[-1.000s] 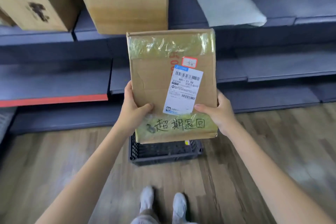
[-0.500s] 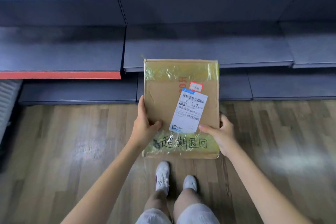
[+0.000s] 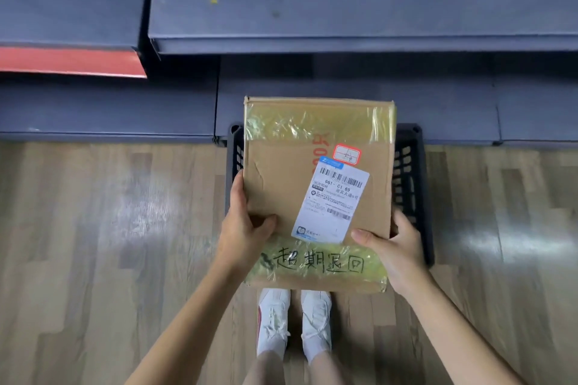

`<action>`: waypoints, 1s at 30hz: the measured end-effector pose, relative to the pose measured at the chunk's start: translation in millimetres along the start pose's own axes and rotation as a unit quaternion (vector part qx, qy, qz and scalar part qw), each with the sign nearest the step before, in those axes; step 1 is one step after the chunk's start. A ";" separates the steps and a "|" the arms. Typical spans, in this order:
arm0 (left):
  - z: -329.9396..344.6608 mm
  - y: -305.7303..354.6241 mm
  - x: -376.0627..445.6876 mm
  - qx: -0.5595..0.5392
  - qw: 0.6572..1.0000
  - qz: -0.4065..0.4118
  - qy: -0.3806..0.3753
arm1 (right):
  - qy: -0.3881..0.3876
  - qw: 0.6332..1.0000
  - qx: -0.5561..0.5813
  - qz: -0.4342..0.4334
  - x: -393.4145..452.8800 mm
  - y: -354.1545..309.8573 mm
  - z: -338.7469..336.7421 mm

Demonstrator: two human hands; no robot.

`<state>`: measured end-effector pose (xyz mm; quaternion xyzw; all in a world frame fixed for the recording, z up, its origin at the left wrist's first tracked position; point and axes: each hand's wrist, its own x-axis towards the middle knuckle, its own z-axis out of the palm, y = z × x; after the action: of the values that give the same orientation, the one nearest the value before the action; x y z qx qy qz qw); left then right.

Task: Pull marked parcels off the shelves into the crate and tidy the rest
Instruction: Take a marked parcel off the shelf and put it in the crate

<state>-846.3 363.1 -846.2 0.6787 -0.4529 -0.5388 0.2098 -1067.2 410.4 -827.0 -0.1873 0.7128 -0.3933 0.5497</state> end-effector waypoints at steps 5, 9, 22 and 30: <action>17.5 -51.7 40.6 0.052 0.998 0.010 0.023 | -0.022 1.000 -0.014 -0.002 54.6 47.4 12.4; 25.0 -72.2 54.3 0.228 0.969 0.081 0.059 | -0.029 0.999 -0.026 0.013 81.1 76.6 15.0; 57.7 -113.7 75.9 0.557 0.817 0.150 -0.015 | -0.060 0.994 -0.030 0.081 122.4 128.1 26.2; 70.8 -148.7 118.6 0.583 0.800 0.124 -0.070 | -0.068 0.988 -0.070 0.120 169.1 174.3 51.4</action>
<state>-852.7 352.4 -1048.7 0.5715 -0.7752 -0.1884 -0.1924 -1045.6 382.1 -1072.6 -0.1652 0.7165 -0.2601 0.6258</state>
